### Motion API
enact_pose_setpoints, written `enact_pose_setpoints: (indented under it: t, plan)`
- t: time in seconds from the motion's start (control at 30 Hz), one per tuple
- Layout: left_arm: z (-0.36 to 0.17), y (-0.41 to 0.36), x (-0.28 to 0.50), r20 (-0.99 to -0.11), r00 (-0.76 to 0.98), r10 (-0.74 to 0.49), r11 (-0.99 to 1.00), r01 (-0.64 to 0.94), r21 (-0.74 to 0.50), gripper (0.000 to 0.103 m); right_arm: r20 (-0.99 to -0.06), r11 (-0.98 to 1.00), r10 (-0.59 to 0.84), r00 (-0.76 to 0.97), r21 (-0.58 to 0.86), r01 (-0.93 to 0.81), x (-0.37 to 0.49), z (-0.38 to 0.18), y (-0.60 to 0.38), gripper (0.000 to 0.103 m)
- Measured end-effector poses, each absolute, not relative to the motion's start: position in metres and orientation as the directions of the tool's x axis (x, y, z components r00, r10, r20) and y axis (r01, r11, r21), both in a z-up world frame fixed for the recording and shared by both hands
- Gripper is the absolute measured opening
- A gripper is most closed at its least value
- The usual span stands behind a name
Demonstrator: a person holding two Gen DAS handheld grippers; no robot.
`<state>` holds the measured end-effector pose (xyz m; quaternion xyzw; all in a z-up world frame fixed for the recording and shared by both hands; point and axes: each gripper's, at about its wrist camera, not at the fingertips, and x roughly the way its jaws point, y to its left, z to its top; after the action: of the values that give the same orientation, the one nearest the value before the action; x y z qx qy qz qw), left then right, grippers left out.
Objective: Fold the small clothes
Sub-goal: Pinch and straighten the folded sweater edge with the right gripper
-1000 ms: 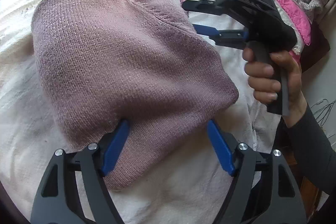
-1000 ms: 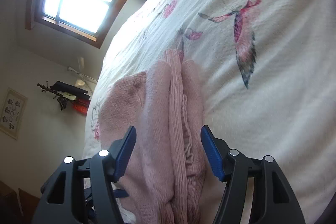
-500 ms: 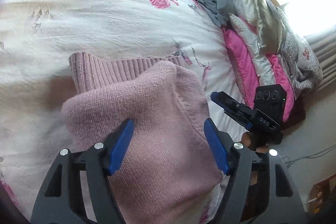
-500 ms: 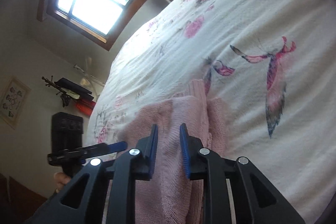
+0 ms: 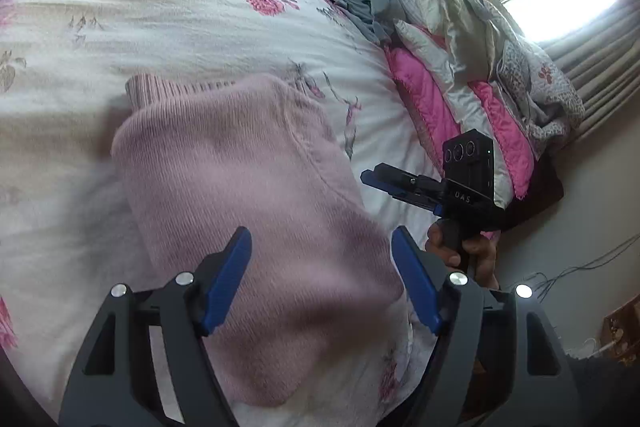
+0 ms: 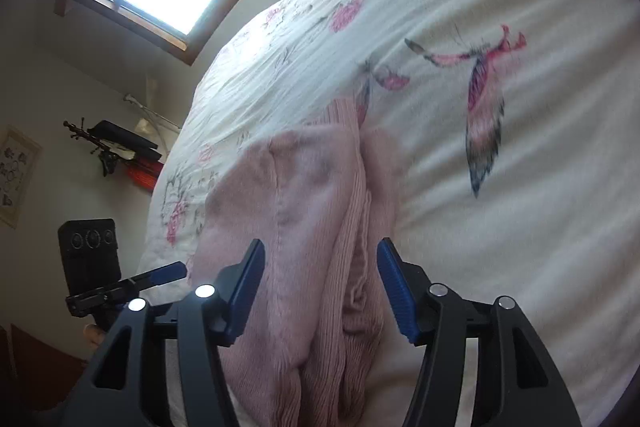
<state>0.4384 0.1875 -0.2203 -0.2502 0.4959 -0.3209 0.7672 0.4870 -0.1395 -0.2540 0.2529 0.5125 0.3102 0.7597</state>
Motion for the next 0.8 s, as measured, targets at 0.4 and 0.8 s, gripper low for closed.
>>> enact_pose_setpoints:
  t: [0.4, 0.8]
  plan:
    - [-0.212, 0.155, 0.412, -0.646, 0.254, -0.720, 0.694, 0.306, -0.652, 0.068, -0.674, 0.735, 0.678, 0.293, 0.628, -0.256, 0.446, -0.250, -0.141, 0.036]
    - [-0.284, 0.143, 0.393, -0.644, 0.169, -0.746, 0.663, 0.096, -0.743, 0.067, -0.644, 0.659, 0.751, 0.146, 0.714, -0.237, 0.426, -0.286, -0.141, 0.000]
